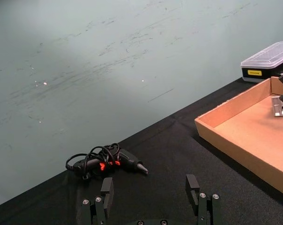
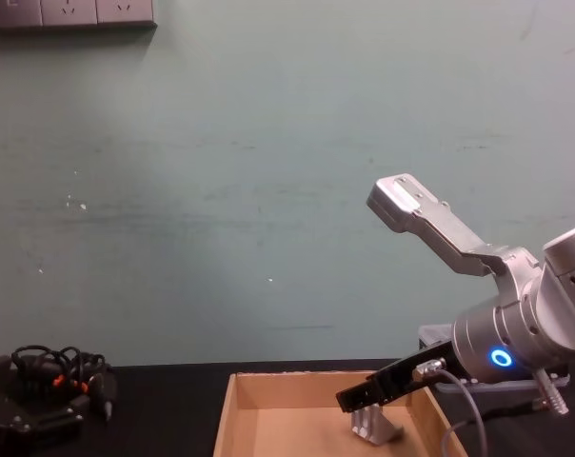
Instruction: Use one hand to pick up the angle iron from the table and place it into the box.
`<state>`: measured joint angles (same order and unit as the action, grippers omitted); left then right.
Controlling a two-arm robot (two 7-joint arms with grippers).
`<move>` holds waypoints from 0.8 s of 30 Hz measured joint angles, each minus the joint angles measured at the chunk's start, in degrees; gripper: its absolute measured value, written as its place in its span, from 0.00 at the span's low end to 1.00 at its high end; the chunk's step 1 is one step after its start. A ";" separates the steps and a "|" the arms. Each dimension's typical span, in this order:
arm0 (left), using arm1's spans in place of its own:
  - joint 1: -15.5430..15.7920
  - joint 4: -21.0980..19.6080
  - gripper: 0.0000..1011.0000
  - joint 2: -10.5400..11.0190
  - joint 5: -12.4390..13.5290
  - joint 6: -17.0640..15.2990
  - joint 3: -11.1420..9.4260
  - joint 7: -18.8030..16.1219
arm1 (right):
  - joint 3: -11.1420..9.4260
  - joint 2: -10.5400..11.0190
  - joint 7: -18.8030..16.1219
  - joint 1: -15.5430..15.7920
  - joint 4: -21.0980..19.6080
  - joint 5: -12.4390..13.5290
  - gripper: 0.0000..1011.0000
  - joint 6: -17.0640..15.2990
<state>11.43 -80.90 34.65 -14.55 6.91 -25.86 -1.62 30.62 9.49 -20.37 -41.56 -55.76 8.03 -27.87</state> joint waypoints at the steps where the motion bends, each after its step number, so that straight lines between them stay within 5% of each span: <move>1: 0.00 0.00 1.00 0.00 0.00 0.00 0.00 0.00 | 0.00 0.00 0.00 0.00 -0.01 0.00 0.77 0.00; 8: 0.00 0.00 1.00 0.00 0.00 0.00 0.00 0.00 | 0.00 0.04 0.03 0.04 -0.05 0.03 0.97 -0.06; 19: 0.00 0.00 1.00 0.00 0.00 0.00 0.00 0.00 | -0.29 0.11 0.09 0.43 -0.63 0.02 0.99 -0.22; 24: 0.00 0.00 1.00 0.00 0.00 0.00 0.00 0.00 | -1.75 1.36 0.35 4.16 -7.00 0.09 0.99 -2.52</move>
<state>11.43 -80.90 34.65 -14.55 6.91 -25.86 -1.62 28.87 10.85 -20.02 -37.40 -62.76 8.12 -30.39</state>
